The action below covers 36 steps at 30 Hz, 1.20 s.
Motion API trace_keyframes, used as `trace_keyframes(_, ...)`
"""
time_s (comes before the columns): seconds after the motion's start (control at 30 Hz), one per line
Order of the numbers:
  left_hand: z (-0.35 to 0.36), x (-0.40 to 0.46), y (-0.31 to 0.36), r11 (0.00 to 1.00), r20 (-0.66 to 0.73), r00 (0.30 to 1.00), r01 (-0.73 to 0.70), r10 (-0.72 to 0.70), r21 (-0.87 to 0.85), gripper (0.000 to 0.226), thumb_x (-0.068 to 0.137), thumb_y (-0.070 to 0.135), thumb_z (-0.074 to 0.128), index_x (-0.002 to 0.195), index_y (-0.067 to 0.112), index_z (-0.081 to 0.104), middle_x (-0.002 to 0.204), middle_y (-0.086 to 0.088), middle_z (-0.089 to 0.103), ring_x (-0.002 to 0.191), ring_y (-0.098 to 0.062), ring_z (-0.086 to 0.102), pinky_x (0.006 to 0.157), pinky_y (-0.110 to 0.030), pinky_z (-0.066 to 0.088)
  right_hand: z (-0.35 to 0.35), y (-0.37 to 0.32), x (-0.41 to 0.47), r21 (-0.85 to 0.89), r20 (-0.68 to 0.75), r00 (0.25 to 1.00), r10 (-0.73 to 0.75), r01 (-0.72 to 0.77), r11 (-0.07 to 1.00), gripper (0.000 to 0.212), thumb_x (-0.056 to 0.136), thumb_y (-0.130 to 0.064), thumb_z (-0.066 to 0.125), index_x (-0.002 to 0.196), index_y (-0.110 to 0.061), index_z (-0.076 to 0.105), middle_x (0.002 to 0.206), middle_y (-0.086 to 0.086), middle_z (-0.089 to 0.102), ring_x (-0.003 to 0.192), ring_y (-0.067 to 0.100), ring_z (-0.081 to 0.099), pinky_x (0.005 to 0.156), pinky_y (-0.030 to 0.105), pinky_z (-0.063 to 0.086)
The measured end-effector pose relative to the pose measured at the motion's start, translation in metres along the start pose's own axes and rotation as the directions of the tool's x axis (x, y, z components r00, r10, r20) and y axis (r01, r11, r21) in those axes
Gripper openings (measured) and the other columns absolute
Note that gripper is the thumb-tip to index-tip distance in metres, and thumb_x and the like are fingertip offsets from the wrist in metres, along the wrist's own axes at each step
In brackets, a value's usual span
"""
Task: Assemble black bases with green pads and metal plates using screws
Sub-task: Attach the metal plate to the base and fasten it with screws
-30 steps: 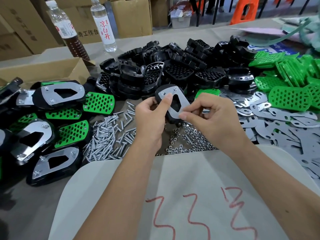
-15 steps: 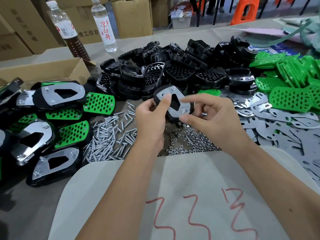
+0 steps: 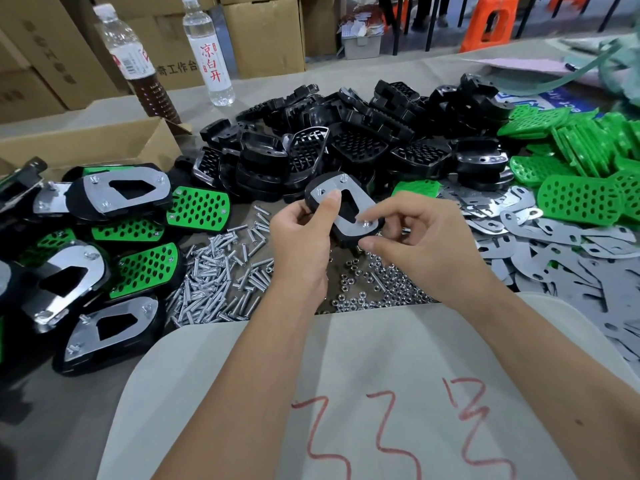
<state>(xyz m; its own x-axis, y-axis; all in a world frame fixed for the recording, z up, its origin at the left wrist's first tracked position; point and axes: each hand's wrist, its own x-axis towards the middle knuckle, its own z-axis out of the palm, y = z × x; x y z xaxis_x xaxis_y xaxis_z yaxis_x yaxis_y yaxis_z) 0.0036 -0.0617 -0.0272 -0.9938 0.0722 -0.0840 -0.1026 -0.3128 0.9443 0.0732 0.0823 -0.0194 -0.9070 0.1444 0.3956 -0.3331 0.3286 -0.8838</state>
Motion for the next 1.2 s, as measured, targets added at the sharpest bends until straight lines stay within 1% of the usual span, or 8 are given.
trace_keyframes(0.17,0.000,0.000,-0.001,1.000,-0.001,1.000,-0.006,0.006,-0.003,0.012,0.095,0.018,0.076,0.091,0.007,0.074,0.092,-0.014,0.078,0.083,-0.027,0.073,0.082,-0.045,0.060,0.000,0.000,0.000,-0.019,-0.004,1.000,-0.007,0.007,1.000,0.036,0.078,-0.001,0.087,0.105,-0.021,0.074,0.066,-0.002,0.050,0.057,0.025,0.055,0.058,0.046,0.052)
trace_keyframes(0.27,0.000,-0.001,0.000,1.000,0.001,1.000,-0.011,0.011,0.008,0.013,0.095,0.017,0.077,0.084,0.011,0.073,0.089,-0.012,0.077,0.081,-0.025,0.071,0.079,-0.042,0.058,0.000,0.001,-0.001,-0.017,0.002,1.000,0.014,-0.013,1.000,0.025,0.079,0.000,0.087,0.093,-0.017,0.074,0.061,-0.001,0.050,0.053,0.016,0.057,0.056,0.036,0.049)
trace_keyframes(0.4,0.000,-0.003,0.003,1.000,0.007,1.000,-0.004,0.004,0.005,0.013,0.095,0.019,0.077,0.090,0.008,0.072,0.091,-0.012,0.078,0.081,-0.025,0.073,0.077,-0.040,0.061,0.000,-0.001,-0.001,0.008,-0.022,1.000,-0.014,0.014,1.000,0.016,0.087,-0.005,0.081,0.085,-0.010,0.066,0.061,0.004,0.053,0.051,0.023,0.062,0.053,0.035,0.051)
trace_keyframes(0.57,-0.002,-0.010,0.009,0.998,0.205,0.979,-0.031,0.020,0.052,0.027,0.094,0.018,0.078,0.115,0.010,0.064,0.104,-0.010,0.077,0.093,-0.027,0.076,0.079,-0.042,0.064,-0.001,0.000,0.000,0.019,-0.068,0.998,-0.012,0.014,1.000,0.006,0.095,-0.003,0.070,0.093,-0.009,0.070,0.062,0.002,0.051,0.050,0.021,0.063,0.054,0.036,0.053)
trace_keyframes(0.73,-0.002,-0.012,0.010,0.999,0.359,0.933,-0.042,0.030,0.026,0.035,0.094,0.010,0.077,0.120,0.017,0.055,0.107,-0.013,0.076,0.090,-0.030,0.077,0.071,-0.038,0.062,0.001,0.002,0.001,0.025,-0.114,0.993,0.006,-0.003,1.000,0.015,0.097,-0.001,0.068,0.088,-0.013,0.066,0.072,0.010,0.066,0.052,0.018,0.067,0.053,0.024,0.051)
trace_keyframes(0.9,0.001,-0.014,0.006,0.994,0.301,0.949,-0.110,0.097,0.025,0.036,0.091,0.002,0.075,0.118,0.017,0.056,0.099,-0.013,0.078,0.080,-0.028,0.078,0.063,-0.035,0.061,0.003,-0.001,0.002,-0.343,-0.012,0.992,-0.126,0.114,0.932,0.012,0.099,-0.002,0.064,0.090,-0.008,0.058,0.076,-0.010,0.063,0.067,0.004,0.069,0.061,0.013,0.047)
trace_keyframes(1.07,0.001,-0.014,0.006,0.992,0.268,0.957,-0.120,0.107,0.036,0.034,0.092,0.003,0.074,0.118,0.016,0.057,0.096,-0.017,0.077,0.070,-0.026,0.073,0.060,-0.034,0.059,-0.002,-0.011,0.004,-0.630,0.135,0.977,-0.162,0.211,0.747,0.003,0.100,-0.019,0.053,0.099,-0.016,0.053,0.091,-0.004,0.053,0.076,0.020,0.054,0.067,0.043,0.047)
trace_keyframes(1.2,0.002,-0.015,0.007,0.992,0.256,0.961,-0.119,0.107,0.031,0.030,0.093,0.006,0.074,0.116,0.015,0.057,0.095,-0.018,0.076,0.066,-0.026,0.070,0.058,-0.033,0.057,0.001,-0.017,0.002,-0.703,0.150,0.979,-0.140,0.205,0.681,0.015,0.101,-0.029,0.041,0.104,-0.018,0.050,0.096,-0.002,0.049,0.074,0.029,0.053,0.063,0.050,0.049)
